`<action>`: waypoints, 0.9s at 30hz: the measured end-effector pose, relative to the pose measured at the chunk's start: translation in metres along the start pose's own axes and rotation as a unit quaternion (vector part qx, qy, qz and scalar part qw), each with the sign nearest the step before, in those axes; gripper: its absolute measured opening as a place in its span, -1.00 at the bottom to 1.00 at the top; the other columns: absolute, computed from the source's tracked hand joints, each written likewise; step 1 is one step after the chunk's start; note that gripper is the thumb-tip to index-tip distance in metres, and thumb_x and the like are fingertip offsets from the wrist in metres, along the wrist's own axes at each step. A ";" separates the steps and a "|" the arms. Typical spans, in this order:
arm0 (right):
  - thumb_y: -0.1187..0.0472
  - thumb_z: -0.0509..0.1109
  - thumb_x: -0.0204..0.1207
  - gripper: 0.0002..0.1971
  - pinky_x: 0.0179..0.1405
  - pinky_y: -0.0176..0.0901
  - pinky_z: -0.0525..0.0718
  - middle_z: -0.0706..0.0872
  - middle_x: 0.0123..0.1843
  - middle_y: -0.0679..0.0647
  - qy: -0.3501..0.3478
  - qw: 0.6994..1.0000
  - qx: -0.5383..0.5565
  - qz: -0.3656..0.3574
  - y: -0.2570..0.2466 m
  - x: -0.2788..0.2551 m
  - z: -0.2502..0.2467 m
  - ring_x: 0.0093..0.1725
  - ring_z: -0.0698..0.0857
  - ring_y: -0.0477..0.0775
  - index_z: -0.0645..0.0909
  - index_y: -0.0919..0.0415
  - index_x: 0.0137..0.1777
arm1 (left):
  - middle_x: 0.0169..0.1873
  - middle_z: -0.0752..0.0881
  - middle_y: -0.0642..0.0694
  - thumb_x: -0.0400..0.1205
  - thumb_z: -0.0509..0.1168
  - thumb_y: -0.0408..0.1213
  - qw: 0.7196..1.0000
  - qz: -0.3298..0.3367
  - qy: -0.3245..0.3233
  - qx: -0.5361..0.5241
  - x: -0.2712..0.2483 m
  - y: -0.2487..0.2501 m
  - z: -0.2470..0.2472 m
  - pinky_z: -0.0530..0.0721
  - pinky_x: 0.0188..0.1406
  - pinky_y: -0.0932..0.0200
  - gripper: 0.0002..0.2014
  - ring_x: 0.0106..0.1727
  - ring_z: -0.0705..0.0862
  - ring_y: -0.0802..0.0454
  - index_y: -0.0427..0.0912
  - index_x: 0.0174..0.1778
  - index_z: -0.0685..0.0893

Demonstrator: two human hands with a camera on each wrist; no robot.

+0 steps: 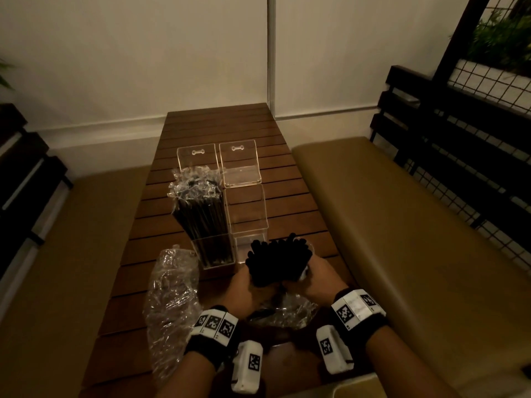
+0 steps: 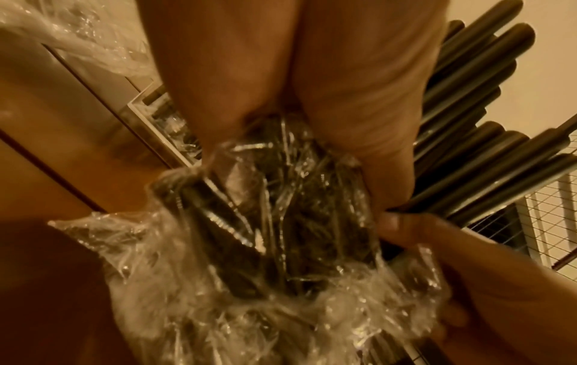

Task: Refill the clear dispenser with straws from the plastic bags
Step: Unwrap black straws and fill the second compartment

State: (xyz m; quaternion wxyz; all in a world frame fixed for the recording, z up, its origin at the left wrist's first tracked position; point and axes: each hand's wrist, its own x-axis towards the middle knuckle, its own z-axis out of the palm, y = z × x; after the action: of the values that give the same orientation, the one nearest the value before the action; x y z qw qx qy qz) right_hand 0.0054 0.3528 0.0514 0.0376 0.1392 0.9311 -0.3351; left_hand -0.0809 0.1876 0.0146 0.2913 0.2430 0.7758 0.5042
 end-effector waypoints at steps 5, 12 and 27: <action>-0.05 0.49 0.40 -0.77 -0.27 -0.44 0.51 0.63 -0.25 -0.24 0.082 0.995 0.052 -0.018 0.005 -0.011 -0.005 -0.27 0.62 -0.26 0.46 -0.31 -0.11 | 0.12 0.74 -0.24 0.33 0.38 0.11 0.999 0.026 0.007 -0.032 -0.002 0.010 0.001 0.66 0.28 -0.21 -0.71 0.23 0.71 -0.25 0.42 -0.01 0.72; 0.20 0.51 0.43 -0.70 -0.24 -0.52 0.52 0.64 -0.25 -0.22 0.136 0.979 0.142 -0.048 -0.004 -0.017 -0.006 -0.21 0.65 -0.27 0.49 -0.23 -0.15 | 0.15 0.74 -0.15 0.21 0.46 0.14 0.999 0.015 0.028 -0.023 0.000 -0.003 0.000 0.67 0.32 -0.14 -0.35 0.24 0.72 -0.14 -0.12 0.16 0.64; 0.16 0.48 0.45 -0.78 -0.17 -0.32 0.63 0.66 -0.18 -0.11 0.130 0.960 0.237 -0.074 -0.002 -0.011 0.002 -0.18 0.66 -0.17 0.50 -0.11 -0.05 | -0.02 0.75 0.09 0.39 0.47 -0.05 0.998 0.039 0.049 -0.008 0.007 -0.012 -0.001 0.72 0.10 0.22 -0.67 0.08 0.76 0.13 0.10 0.06 0.64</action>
State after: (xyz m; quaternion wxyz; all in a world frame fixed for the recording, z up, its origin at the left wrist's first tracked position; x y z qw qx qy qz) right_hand 0.0151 0.3472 0.0530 -0.1428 0.1175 0.8294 -0.5272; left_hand -0.0875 0.1875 0.0018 0.2353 0.2461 0.7749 0.5326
